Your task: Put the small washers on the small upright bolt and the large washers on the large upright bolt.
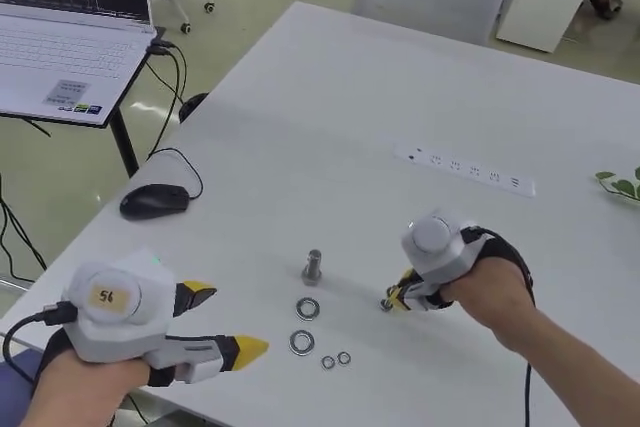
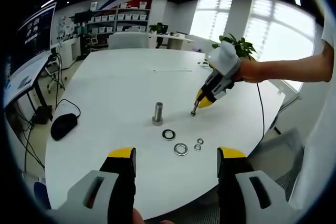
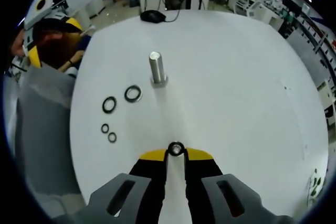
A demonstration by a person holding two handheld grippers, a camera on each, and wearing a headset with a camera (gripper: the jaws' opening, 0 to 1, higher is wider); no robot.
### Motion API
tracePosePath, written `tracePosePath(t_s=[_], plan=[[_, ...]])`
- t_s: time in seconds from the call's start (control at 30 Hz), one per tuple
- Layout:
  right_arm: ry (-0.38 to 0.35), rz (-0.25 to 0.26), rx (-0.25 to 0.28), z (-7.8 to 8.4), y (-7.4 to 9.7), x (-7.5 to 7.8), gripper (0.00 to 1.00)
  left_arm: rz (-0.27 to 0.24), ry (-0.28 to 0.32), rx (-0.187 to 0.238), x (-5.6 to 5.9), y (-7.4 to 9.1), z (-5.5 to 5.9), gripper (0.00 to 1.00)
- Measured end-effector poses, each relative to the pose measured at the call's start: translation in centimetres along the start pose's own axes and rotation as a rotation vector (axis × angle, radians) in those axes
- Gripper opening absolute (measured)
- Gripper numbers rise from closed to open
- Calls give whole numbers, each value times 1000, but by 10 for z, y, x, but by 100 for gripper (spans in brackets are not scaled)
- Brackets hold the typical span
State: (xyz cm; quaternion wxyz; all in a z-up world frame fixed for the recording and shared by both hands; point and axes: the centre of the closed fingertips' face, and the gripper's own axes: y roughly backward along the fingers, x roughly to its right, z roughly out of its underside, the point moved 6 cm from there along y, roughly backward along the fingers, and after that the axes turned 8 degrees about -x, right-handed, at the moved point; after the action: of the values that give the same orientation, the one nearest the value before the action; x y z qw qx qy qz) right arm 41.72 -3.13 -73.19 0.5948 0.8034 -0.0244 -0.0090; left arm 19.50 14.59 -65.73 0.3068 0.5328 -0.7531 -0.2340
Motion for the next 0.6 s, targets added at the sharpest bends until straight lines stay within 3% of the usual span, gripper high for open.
tracePosePath(t_s=[0.3,0.4,0.6], plan=[[-10,-4,-30,5,-17,-1,13,2,1,-3,0,-1,-1,62],[1,-4,-26,6,-20,-2,8,6,4,-1,0,-2,-1,62],[-37,0,-38,9,-25,-3,9,14,1,2,-3,-4,-5,62]])
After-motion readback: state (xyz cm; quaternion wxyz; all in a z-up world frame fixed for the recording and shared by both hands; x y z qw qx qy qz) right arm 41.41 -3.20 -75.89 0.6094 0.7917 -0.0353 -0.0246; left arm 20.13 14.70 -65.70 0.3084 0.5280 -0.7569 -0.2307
